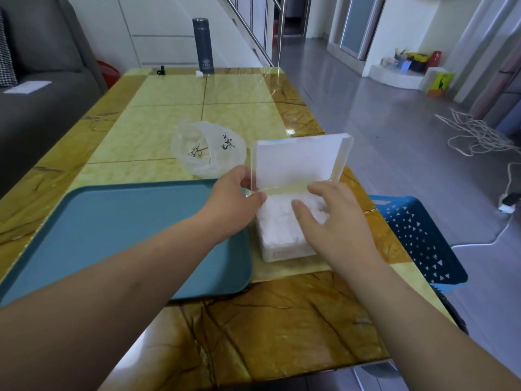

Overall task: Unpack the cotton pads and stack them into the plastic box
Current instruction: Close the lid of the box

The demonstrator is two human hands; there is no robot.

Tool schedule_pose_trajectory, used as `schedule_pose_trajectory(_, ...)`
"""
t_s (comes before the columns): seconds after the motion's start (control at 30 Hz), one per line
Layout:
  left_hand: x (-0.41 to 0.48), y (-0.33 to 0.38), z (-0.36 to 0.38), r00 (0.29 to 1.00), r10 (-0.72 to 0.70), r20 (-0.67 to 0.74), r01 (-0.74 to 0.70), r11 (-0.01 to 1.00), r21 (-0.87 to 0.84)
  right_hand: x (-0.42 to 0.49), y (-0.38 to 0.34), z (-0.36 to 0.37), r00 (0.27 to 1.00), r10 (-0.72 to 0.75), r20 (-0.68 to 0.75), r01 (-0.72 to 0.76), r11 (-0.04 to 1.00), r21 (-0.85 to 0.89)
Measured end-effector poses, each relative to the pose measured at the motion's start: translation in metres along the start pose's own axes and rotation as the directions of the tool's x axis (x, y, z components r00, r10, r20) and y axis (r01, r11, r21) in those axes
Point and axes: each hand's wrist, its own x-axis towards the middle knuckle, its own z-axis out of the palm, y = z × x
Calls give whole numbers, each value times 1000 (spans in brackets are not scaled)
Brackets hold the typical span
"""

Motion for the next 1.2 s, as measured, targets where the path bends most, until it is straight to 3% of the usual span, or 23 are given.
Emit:
schedule_pose_trajectory(0.07,1,1,-4,999,28,20,-30,996,85,-5,-7,-6,976,-24,-215,33,999,37)
schedule_pose_trajectory(0.17,-2,4,-5,996,77,49,-85,980,181,-15,-22,-13,881,-231,-412,233,971,-46)
schedule_pose_trajectory(0.23,-5,5,-5,989,129,73,-144,953,266,-21,-26,-13,896,-350,-274,308,933,-184)
schedule_pose_trajectory(0.33,-14,6,-12,981,166,101,-189,938,290,-27,-27,-7,957,-276,91,290,918,-271)
schedule_pose_trajectory(0.5,-28,-7,-26,966,195,169,-233,942,241,-18,-26,-7,985,-145,92,168,920,-354)
schedule_pose_trajectory(0.73,-29,-12,-16,957,126,261,-202,935,290,-3,-23,11,954,-163,253,241,918,-316)
schedule_pose_trajectory(0.83,-29,-12,-15,960,97,263,-187,920,343,6,-18,4,944,-99,314,201,929,-312)
schedule_pose_trajectory(0.97,-29,-8,-17,957,84,278,-194,899,394,15,-8,0,962,-40,271,151,903,-402)
schedule_pose_trajectory(1.13,-30,-1,-22,947,27,320,-159,905,394,21,-20,-2,956,86,280,27,926,-377)
schedule_pose_trajectory(1.2,-31,0,-20,948,56,313,-217,834,508,21,-24,-1,956,95,279,11,935,-354)
